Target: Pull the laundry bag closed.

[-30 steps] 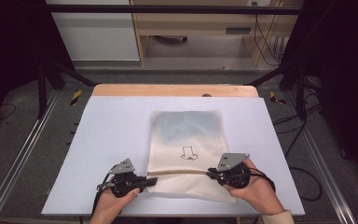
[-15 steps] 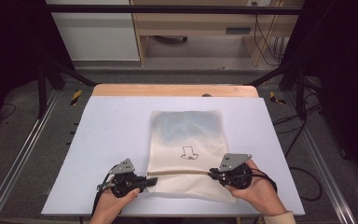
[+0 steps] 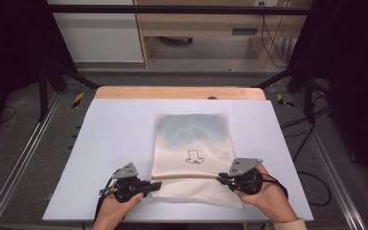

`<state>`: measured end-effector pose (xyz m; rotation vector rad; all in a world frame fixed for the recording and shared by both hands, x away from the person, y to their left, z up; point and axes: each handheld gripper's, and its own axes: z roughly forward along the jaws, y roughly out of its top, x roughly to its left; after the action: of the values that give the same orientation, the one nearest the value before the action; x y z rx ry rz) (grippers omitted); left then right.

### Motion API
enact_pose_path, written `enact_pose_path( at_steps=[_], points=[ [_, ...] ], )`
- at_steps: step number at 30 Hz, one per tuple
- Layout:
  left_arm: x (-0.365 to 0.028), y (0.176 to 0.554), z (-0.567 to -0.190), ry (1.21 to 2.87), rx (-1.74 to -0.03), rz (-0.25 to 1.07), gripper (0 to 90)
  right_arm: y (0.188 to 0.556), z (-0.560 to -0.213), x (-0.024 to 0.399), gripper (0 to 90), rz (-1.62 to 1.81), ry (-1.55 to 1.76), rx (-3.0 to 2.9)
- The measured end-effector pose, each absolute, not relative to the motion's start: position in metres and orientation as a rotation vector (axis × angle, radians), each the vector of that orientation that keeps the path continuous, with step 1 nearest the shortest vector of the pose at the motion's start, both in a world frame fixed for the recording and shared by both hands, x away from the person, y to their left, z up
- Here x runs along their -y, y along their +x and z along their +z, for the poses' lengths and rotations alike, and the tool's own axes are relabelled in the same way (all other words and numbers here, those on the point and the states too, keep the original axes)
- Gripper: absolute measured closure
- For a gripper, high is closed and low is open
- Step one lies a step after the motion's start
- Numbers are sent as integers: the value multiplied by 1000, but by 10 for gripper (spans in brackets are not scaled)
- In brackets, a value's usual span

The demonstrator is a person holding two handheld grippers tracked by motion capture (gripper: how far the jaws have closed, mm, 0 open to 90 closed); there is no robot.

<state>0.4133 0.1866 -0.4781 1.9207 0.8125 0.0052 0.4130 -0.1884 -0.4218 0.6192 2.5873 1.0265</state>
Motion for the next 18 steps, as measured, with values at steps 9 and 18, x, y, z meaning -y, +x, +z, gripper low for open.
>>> enact_pose_path(
  at_steps=[9, 18],
  points=[
    [-185, 413, -480, 1927, -808, -4, 830, 412, -421, 196, 819, 1025, 644, -2572],
    [-184, 413, -480, 1931, -806, -1, 830, 411, -421, 202, 819, 1022, 657, -2560]
  ],
)
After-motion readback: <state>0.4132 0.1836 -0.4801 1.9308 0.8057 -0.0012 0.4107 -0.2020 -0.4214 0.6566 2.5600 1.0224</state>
